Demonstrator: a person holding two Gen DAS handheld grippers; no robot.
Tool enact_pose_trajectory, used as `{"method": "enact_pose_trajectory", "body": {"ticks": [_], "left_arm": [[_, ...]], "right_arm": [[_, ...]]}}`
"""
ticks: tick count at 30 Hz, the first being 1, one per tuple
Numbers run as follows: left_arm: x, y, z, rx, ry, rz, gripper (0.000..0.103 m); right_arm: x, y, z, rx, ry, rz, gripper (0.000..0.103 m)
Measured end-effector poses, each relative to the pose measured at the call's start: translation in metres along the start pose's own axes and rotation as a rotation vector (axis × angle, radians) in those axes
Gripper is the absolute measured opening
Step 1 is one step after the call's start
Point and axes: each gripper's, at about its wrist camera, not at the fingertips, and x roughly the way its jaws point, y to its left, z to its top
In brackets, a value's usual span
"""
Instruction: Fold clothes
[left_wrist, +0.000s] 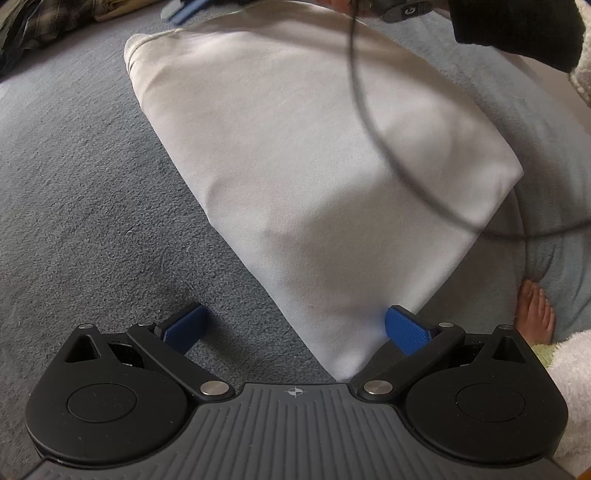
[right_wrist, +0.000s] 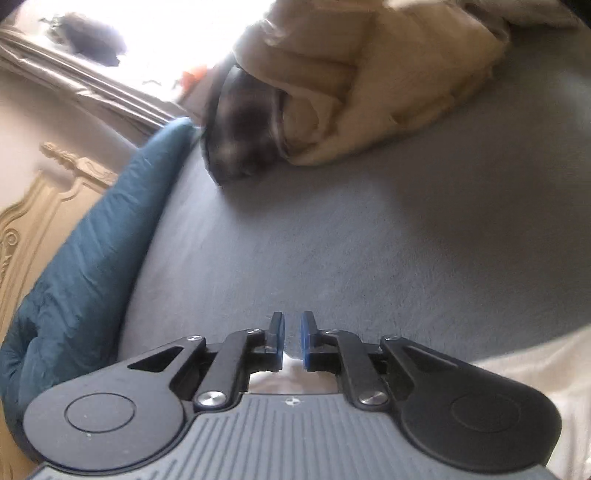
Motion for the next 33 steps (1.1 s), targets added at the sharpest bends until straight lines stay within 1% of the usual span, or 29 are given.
{"method": "enact_pose_trajectory", "body": {"ticks": [3, 4, 5, 6, 7, 8, 10, 11, 12, 13, 14, 16, 18, 19, 20, 22, 24, 28, 30, 31, 33], "left_arm": [[0.008, 0.003, 0.006, -0.008, 0.010, 0.001, 0.103], [0.010, 0.003, 0.008, -0.010, 0.012, 0.003, 0.103], [0.011, 0.002, 0.009, -0.011, 0.015, 0.004, 0.103], [0.012, 0.002, 0.010, -0.013, 0.017, 0.006, 0.103], [0.013, 0.001, 0.012, -0.014, 0.018, 0.008, 0.103], [0.015, 0.001, 0.013, -0.015, 0.020, 0.010, 0.103], [0.017, -0.001, 0.016, -0.016, 0.025, 0.016, 0.103], [0.018, -0.001, 0.018, -0.017, 0.027, 0.019, 0.103], [0.020, -0.002, 0.019, -0.018, 0.031, 0.022, 0.103], [0.021, -0.002, 0.021, -0.019, 0.035, 0.025, 0.103], [0.023, -0.003, 0.024, -0.022, 0.039, 0.027, 0.103], [0.026, -0.003, 0.028, -0.027, 0.047, 0.030, 0.103], [0.030, -0.003, 0.032, -0.032, 0.053, 0.033, 0.103], [0.031, -0.004, 0.033, -0.032, 0.055, 0.034, 0.103], [0.033, -0.004, 0.035, -0.033, 0.057, 0.036, 0.103], [0.034, -0.006, 0.038, -0.034, 0.061, 0.039, 0.103], [0.036, -0.008, 0.040, -0.036, 0.066, 0.042, 0.103], [0.044, -0.010, 0.047, -0.042, 0.072, 0.052, 0.103], [0.047, -0.011, 0.051, -0.040, 0.070, 0.058, 0.103], [0.046, -0.011, 0.052, -0.037, 0.053, 0.057, 0.103], [0.038, -0.013, 0.052, -0.012, -0.022, 0.033, 0.103]], "right_arm": [[-0.001, 0.006, -0.008, -0.016, 0.112, 0.115, 0.013], [0.001, 0.008, -0.012, -0.028, 0.147, 0.134, 0.022], [0.003, 0.010, -0.016, -0.042, 0.153, 0.108, 0.033], [0.003, 0.011, -0.018, -0.054, 0.124, 0.036, 0.033], [0.000, 0.010, -0.018, -0.047, 0.067, -0.044, 0.033], [-0.008, 0.005, -0.017, -0.009, 0.002, -0.084, 0.033], [-0.031, -0.007, -0.014, 0.085, -0.107, -0.091, 0.034], [-0.043, -0.010, -0.014, 0.102, -0.140, -0.077, 0.034], [-0.055, -0.012, -0.015, 0.101, -0.155, -0.066, 0.034], [-0.069, -0.013, -0.017, 0.088, -0.160, -0.067, 0.037], [-0.083, -0.014, -0.020, 0.065, -0.160, -0.082, 0.043], [-0.105, -0.018, -0.026, 0.022, -0.149, -0.124, 0.048], [-0.124, -0.030, -0.035, 0.016, -0.127, -0.181, 0.053], [-0.132, -0.037, -0.040, 0.018, -0.117, -0.210, 0.061], [-0.138, -0.044, -0.045, 0.026, -0.110, -0.236, 0.063], [-0.144, -0.062, -0.057, 0.071, -0.109, -0.271, 0.063], [-0.147, -0.083, -0.070, 0.159, -0.118, -0.275, 0.063], [-0.156, -0.108, -0.085, 0.314, -0.206, -0.172, 0.066], [-0.154, -0.113, -0.084, 0.351, -0.223, -0.147, 0.066], [-0.151, -0.112, -0.083, 0.355, -0.226, -0.143, 0.066], [-0.143, -0.110, -0.082, 0.340, -0.224, -0.141, 0.066]]}}
